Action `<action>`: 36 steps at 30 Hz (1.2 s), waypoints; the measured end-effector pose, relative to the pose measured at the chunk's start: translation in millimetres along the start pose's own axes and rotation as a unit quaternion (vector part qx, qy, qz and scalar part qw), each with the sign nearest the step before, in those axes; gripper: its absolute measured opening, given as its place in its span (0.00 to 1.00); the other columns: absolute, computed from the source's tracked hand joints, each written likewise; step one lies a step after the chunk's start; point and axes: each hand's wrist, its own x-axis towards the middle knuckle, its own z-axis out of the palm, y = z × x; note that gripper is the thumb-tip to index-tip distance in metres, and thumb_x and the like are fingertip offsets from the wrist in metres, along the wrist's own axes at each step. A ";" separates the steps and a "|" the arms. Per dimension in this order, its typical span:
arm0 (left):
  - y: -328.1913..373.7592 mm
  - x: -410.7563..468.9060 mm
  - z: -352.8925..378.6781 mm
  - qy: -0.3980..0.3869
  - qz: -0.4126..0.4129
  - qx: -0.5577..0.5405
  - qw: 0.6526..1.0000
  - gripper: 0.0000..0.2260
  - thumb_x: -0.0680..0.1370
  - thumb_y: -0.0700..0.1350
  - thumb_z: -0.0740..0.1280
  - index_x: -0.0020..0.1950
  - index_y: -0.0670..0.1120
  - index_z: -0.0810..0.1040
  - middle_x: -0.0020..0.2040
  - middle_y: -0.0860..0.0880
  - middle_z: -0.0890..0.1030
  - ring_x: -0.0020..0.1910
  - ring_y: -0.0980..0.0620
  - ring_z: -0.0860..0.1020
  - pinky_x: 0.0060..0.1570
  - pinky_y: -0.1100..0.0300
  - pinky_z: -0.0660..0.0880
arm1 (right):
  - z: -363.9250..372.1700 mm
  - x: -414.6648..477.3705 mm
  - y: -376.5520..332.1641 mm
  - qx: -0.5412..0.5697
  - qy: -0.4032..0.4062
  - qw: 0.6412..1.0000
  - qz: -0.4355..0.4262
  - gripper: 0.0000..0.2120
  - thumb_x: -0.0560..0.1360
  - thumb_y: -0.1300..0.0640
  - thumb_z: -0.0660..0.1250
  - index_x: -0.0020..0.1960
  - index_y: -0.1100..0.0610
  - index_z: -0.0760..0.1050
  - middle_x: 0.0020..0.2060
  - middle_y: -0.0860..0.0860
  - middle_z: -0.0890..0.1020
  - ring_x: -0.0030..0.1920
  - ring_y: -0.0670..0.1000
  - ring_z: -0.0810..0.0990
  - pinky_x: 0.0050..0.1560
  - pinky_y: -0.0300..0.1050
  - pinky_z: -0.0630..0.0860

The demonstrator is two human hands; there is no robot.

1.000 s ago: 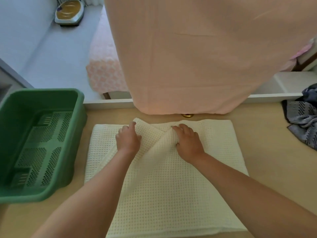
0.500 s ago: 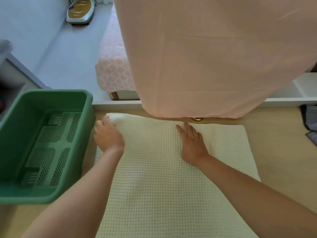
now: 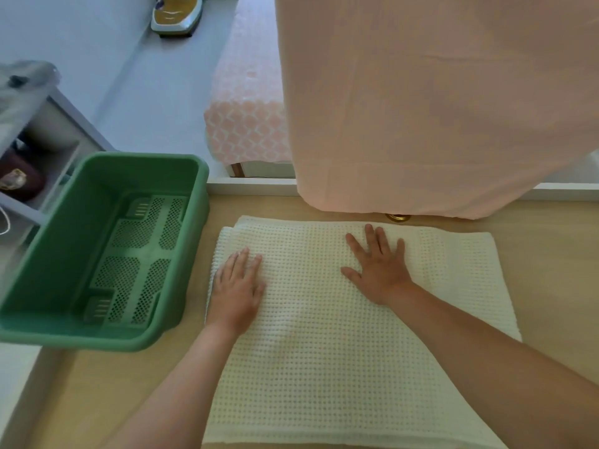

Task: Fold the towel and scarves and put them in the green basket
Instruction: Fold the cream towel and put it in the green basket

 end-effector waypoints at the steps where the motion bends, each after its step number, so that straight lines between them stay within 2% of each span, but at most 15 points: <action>1: -0.9 -9.0 -3.3 0.026 -0.015 -0.023 0.999 0.25 0.83 0.52 0.56 0.79 0.53 0.56 0.80 0.50 0.55 0.79 0.50 0.49 0.77 0.48 0.48 | -1.7 -3.8 -7.1 -0.001 0.012 1.000 0.006 0.35 0.80 0.34 0.45 0.80 0.45 0.34 0.78 0.56 0.32 0.78 0.58 0.31 0.75 0.68 0.36; 4: -10.1 -42.2 -11.4 0.073 -0.044 -0.049 0.995 0.20 0.80 0.48 0.62 0.72 0.50 0.68 0.69 0.50 0.69 0.70 0.50 0.63 0.70 0.48 0.62 | 2.0 -30.4 -38.3 0.030 0.075 0.997 -0.011 0.31 0.82 0.44 0.51 0.81 0.51 0.45 0.80 0.59 0.40 0.79 0.60 0.38 0.77 0.63 0.41; 6: -21.8 -68.7 -12.1 0.095 0.008 -0.018 0.995 0.15 0.78 0.50 0.66 0.64 0.50 0.74 0.61 0.51 0.73 0.62 0.50 0.69 0.63 0.51 0.68 | 11.3 -61.1 -63.5 0.063 0.093 0.991 -0.074 0.29 0.80 0.47 0.57 0.79 0.52 0.57 0.79 0.59 0.53 0.78 0.61 0.52 0.77 0.60 0.52; 8: -33.9 -96.2 -10.8 0.077 0.106 0.001 0.991 0.12 0.76 0.55 0.68 0.56 0.52 0.75 0.55 0.54 0.73 0.55 0.51 0.71 0.57 0.54 0.70 | 24.4 -91.9 -85.6 0.087 0.097 0.979 -0.154 0.25 0.76 0.46 0.61 0.71 0.53 0.69 0.69 0.56 0.69 0.67 0.58 0.69 0.68 0.57 0.67; 9: -38.8 -108.2 -10.3 0.053 0.152 0.005 0.987 0.13 0.75 0.59 0.67 0.53 0.53 0.74 0.53 0.55 0.72 0.52 0.52 0.71 0.55 0.54 0.70 | 30.3 -106.0 -94.5 0.104 0.091 0.974 -0.181 0.23 0.74 0.45 0.63 0.67 0.52 0.72 0.62 0.53 0.72 0.59 0.54 0.73 0.62 0.54 0.72; 12: -45.7 -135.1 -11.2 -0.025 0.233 0.016 0.972 0.20 0.69 0.68 0.66 0.51 0.55 0.72 0.50 0.57 0.70 0.49 0.54 0.68 0.53 0.56 0.71 | 42.3 -143.0 -112.2 0.136 0.016 0.968 -0.209 0.25 0.72 0.39 0.67 0.65 0.49 0.71 0.53 0.46 0.71 0.46 0.46 0.72 0.50 0.45 0.75; 16: -49.0 -156.3 -10.9 -0.086 0.265 0.058 0.959 0.27 0.66 0.69 0.65 0.59 0.56 0.72 0.58 0.56 0.70 0.57 0.54 0.68 0.59 0.58 0.68 | 57.7 -176.2 -113.8 0.138 -0.021 0.971 -0.194 0.35 0.67 0.36 0.69 0.71 0.46 0.66 0.54 0.44 0.68 0.48 0.43 0.69 0.47 0.39 0.70; 19: -53.9 -164.0 -8.5 -0.077 0.272 0.080 0.956 0.24 0.68 0.59 0.70 0.62 0.54 0.76 0.61 0.54 0.75 0.59 0.52 0.73 0.59 0.56 0.74 | 67.7 -193.0 -107.1 0.133 -0.021 0.975 -0.178 0.37 0.69 0.42 0.70 0.75 0.47 0.63 0.57 0.47 0.68 0.52 0.45 0.69 0.49 0.39 0.69; 22: -53.6 -169.1 -3.4 -0.007 0.305 0.065 0.950 0.14 0.68 0.42 0.76 0.53 0.48 0.83 0.52 0.50 0.82 0.51 0.48 0.80 0.47 0.56 0.80 | 75.5 -207.5 -105.8 0.119 -0.004 0.981 -0.156 0.35 0.72 0.52 0.68 0.77 0.49 0.61 0.66 0.51 0.68 0.59 0.50 0.70 0.57 0.43 0.69; 25: -42.5 -177.5 -15.5 0.062 0.285 0.026 0.956 0.11 0.65 0.33 0.75 0.41 0.46 0.81 0.39 0.51 0.80 0.37 0.51 0.77 0.29 0.62 0.71 | 74.3 -219.6 -110.8 0.071 0.019 0.992 -0.102 0.34 0.76 0.59 0.64 0.79 0.50 0.58 0.71 0.53 0.65 0.65 0.53 0.69 0.63 0.47 0.67; 27: -39.9 -179.5 -20.3 0.075 0.247 -0.018 0.966 0.09 0.68 0.33 0.73 0.40 0.46 0.78 0.37 0.51 0.76 0.33 0.51 0.74 0.26 0.62 0.67 | 71.6 -224.5 -110.5 0.056 0.016 0.996 -0.066 0.33 0.76 0.56 0.63 0.79 0.49 0.56 0.72 0.52 0.64 0.67 0.53 0.67 0.65 0.48 0.64; 29: -41.6 -182.0 -19.8 0.032 0.226 -0.040 0.973 0.09 0.72 0.37 0.70 0.49 0.47 0.79 0.44 0.51 0.77 0.40 0.49 0.76 0.32 0.56 0.75 | 70.6 -227.7 -109.2 0.052 0.006 0.998 -0.045 0.33 0.77 0.52 0.63 0.79 0.47 0.56 0.75 0.52 0.61 0.70 0.53 0.65 0.68 0.50 0.63; 32: -49.5 -182.0 -15.8 -0.105 0.207 0.038 0.972 0.22 0.73 0.47 0.71 0.67 0.52 0.73 0.59 0.53 0.74 0.56 0.49 0.73 0.54 0.53 0.76 | 71.2 -229.9 -109.3 0.052 -0.014 0.998 -0.037 0.32 0.79 0.54 0.62 0.80 0.48 0.55 0.77 0.52 0.59 0.72 0.54 0.63 0.69 0.50 0.64; 33: -52.5 -180.3 -12.6 -0.124 0.202 0.059 0.970 0.20 0.74 0.48 0.71 0.66 0.52 0.74 0.60 0.53 0.74 0.58 0.50 0.73 0.56 0.54 0.75 | 71.0 -230.6 -109.8 0.053 -0.021 0.998 -0.040 0.32 0.79 0.55 0.62 0.80 0.48 0.54 0.78 0.52 0.57 0.73 0.54 0.62 0.70 0.50 0.63; 36: -52.6 -176.9 -4.4 -0.082 0.211 0.080 0.971 0.10 0.79 0.41 0.65 0.58 0.49 0.81 0.56 0.51 0.79 0.51 0.51 0.77 0.50 0.56 0.77 | 72.0 -232.8 -109.2 0.054 -0.027 0.998 -0.037 0.32 0.80 0.57 0.60 0.81 0.49 0.52 0.79 0.52 0.55 0.75 0.54 0.60 0.72 0.51 0.61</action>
